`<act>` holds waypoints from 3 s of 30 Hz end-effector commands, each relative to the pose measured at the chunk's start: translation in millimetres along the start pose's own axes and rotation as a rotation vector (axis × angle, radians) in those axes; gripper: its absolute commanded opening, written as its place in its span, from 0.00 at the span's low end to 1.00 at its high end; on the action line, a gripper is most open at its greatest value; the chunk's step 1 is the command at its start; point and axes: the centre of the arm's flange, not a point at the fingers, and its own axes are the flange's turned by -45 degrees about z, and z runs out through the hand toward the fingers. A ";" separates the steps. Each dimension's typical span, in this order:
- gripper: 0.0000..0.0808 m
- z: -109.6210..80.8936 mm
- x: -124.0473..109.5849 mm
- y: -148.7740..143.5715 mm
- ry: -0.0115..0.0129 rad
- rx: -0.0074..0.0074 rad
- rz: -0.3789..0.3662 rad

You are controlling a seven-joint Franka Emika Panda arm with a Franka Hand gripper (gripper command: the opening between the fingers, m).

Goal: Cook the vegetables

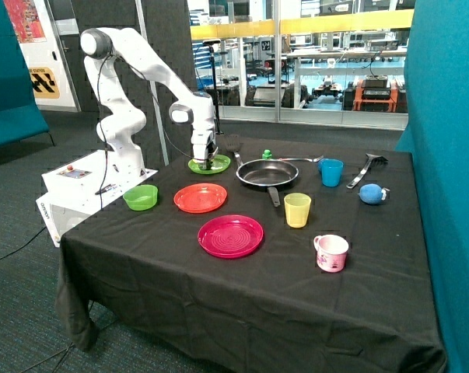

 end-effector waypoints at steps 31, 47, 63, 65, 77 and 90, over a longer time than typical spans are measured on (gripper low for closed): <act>0.05 2.3 -1.3 -2.5 0.0010 0.0006 -0.014; 0.05 -53.3 24.2 13.7 0.0010 0.0006 -0.026; 0.06 -89.4 97.1 36.4 0.0010 0.0007 0.047; 0.06 -92.8 107.6 39.1 0.0010 0.0007 0.055; 0.05 -98.0 159.4 57.8 0.0009 0.0007 0.118; 0.04 -74.2 210.0 76.3 0.0009 0.0007 0.172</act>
